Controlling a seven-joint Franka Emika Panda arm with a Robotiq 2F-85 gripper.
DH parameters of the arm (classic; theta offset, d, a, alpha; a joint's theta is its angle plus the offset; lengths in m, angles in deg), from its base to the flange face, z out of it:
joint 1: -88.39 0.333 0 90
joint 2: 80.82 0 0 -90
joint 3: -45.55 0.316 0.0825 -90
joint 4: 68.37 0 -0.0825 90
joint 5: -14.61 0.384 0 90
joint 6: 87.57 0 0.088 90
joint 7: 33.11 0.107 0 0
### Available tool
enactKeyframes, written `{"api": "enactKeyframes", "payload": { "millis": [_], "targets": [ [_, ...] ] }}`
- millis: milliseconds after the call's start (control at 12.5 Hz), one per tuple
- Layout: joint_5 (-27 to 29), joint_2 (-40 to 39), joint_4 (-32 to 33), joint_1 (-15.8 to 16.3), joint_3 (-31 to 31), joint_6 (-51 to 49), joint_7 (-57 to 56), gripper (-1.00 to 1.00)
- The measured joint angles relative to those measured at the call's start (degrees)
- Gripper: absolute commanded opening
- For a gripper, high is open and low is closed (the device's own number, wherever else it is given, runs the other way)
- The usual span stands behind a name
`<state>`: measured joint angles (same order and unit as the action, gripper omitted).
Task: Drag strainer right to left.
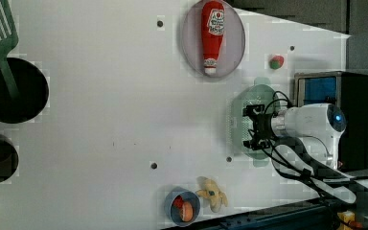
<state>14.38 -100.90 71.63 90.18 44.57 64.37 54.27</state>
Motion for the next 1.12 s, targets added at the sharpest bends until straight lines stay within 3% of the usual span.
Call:
{"api": "enactKeyframes", "payload": {
  "millis": [480,1120],
  "targets": [
    [-0.3,-0.6,0.0,5.9,1.8,1.2,5.5,1.00],
    [0.8,-2.7,-6.3,18.2,2.6,0.5,15.5,1.00]
  ]
}}
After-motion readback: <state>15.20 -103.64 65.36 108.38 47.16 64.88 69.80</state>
